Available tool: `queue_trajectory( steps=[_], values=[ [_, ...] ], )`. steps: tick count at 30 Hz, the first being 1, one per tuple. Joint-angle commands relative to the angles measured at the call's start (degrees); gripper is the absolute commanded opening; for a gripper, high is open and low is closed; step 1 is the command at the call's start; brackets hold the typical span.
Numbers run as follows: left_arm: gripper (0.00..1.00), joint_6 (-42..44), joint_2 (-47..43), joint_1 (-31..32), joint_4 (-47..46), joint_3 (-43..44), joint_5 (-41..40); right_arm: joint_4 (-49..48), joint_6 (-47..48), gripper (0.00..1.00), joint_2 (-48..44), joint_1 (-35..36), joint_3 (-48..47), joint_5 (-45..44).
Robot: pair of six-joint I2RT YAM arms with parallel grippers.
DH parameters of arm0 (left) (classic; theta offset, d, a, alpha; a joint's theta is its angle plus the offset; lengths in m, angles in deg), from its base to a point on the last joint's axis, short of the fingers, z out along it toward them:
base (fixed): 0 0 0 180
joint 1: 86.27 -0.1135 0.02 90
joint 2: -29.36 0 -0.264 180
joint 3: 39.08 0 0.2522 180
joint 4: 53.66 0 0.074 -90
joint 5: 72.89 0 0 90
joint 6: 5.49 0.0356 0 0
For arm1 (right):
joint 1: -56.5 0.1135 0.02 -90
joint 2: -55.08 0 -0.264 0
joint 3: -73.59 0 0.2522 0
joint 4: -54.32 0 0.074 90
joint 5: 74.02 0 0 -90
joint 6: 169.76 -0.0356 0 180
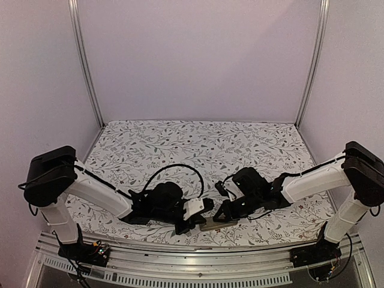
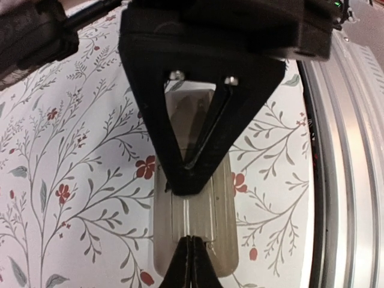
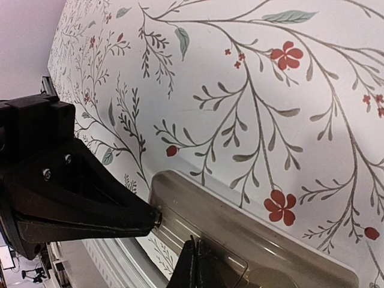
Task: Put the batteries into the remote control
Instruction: Press the battery cover on the remote control.
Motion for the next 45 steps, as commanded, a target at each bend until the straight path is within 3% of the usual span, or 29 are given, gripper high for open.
queue_trajectory(
  steps=[1, 6, 22, 35, 45],
  values=[
    [0.00, -0.44, -4.84, -0.24, 3.13, -1.27, -2.43, 8.10, -0.04, 0.01, 3.21, 0.29, 1.38, -3.29],
    [0.00, -0.02, -6.78, -0.61, 3.86, -0.61, -5.14, 8.47, 0.65, 0.01, 3.29, 0.29, 0.17, -2.96],
    [0.00, 0.94, 3.85, 1.42, 6.44, 3.36, -3.25, 7.60, 3.07, 0.00, 1.92, 0.30, -3.52, -0.46],
    [0.00, 0.23, -4.43, 1.33, 4.67, 2.05, -3.52, 4.00, -0.03, 0.00, 3.19, 0.38, 2.19, 1.33],
    [0.00, 2.45, 0.84, 2.31, 8.12, 3.67, -1.52, 7.92, -1.13, 0.00, 4.74, 0.37, 3.44, -0.89]
  ],
)
